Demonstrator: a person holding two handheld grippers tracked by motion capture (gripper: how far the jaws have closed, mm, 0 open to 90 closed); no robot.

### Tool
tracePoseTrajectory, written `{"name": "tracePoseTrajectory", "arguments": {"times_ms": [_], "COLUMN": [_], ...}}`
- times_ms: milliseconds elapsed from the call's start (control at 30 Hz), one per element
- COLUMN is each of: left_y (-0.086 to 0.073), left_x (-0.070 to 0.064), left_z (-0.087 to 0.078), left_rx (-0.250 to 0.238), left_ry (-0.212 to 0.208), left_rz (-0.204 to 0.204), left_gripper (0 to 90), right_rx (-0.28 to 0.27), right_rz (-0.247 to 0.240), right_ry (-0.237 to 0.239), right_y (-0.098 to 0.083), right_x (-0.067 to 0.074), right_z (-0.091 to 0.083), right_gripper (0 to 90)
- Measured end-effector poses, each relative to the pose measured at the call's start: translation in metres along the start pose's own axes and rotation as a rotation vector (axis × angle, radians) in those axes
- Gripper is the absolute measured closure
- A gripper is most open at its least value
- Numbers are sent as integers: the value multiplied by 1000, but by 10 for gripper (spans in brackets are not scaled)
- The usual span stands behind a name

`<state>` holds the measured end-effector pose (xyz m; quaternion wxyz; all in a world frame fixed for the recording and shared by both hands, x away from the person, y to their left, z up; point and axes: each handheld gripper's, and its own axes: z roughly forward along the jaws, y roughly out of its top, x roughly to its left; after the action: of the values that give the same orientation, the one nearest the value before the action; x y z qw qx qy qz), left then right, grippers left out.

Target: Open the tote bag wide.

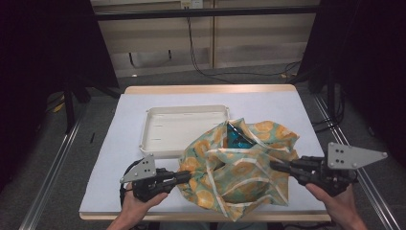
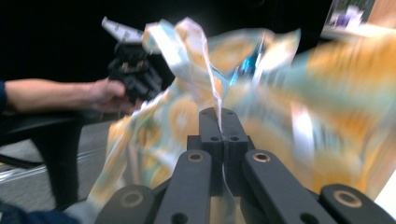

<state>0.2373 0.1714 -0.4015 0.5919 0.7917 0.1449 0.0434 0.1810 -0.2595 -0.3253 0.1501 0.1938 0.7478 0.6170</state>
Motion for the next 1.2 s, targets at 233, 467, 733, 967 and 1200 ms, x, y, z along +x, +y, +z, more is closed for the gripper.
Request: {"name": "tracePoseTrajectory", "arguments": {"times_ms": [233, 467, 733, 967, 1200], "left_y": [19, 40, 60, 80, 92], "left_x": [-1, -1, 0, -2, -3], "left_z": [-1, 12, 24, 34, 60], "left_rx": [-33, -52, -76, -76, -58], "left_ry": [3, -18, -52, -79, -87], "left_rz": [40, 60, 71, 103, 117], "left_gripper": [784, 650, 521, 431, 381], "right_rx": [-53, -79, -82, -74, -43], "right_rz": [-8, 7, 37, 41, 48], "right_ry": [-42, -71, -87, -98, -96], "right_y": [28, 42, 57, 71, 75], "right_x": [-22, -46, -73, -89, -103], "right_z": [2, 13, 36, 59, 86], "right_gripper": [900, 900, 900, 900, 900]}}
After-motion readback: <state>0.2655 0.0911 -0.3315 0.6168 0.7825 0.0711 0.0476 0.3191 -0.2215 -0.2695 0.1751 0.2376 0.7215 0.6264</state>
